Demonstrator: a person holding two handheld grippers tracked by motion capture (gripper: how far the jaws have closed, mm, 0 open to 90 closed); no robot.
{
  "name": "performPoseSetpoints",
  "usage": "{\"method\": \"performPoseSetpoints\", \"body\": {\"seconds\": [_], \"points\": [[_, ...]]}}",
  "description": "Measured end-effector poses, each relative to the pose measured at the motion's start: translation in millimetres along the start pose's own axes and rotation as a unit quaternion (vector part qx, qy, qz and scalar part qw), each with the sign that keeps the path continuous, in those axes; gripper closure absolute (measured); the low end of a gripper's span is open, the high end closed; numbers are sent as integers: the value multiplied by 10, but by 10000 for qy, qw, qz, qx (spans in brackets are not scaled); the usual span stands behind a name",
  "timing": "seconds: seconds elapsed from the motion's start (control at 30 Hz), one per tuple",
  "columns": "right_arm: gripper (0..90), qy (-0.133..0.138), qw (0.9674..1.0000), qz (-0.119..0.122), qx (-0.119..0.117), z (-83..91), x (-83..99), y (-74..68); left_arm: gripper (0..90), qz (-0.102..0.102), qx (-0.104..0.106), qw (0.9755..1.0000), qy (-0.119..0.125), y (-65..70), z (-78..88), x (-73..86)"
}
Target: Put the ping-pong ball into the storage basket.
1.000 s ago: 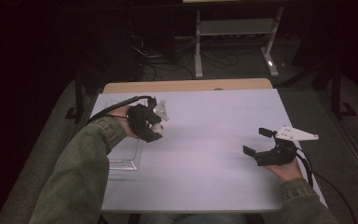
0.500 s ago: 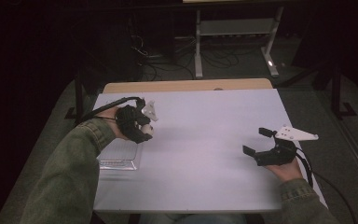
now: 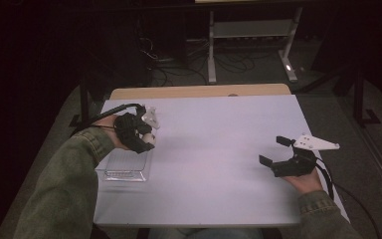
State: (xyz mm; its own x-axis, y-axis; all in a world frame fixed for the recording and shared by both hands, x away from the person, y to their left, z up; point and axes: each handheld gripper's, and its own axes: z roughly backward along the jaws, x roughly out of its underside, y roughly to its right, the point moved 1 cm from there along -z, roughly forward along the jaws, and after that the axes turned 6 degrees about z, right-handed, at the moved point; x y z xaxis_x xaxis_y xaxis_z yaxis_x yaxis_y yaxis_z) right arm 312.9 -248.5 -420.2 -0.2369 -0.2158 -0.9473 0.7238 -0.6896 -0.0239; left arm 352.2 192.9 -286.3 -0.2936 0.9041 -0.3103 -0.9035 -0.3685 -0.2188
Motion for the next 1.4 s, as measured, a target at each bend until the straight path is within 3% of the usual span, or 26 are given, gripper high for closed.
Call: {"method": "performPoseSetpoints", "body": {"seconds": [0.8,1.4], "points": [[0,-36,10000,6,-17,-9,5,-7,509,340,-126,9991,-219,-80,33,380],[0,-67,10000,22,-26,-16,7,-11,509,381,-140,9987,-295,-98,12,433]]}}
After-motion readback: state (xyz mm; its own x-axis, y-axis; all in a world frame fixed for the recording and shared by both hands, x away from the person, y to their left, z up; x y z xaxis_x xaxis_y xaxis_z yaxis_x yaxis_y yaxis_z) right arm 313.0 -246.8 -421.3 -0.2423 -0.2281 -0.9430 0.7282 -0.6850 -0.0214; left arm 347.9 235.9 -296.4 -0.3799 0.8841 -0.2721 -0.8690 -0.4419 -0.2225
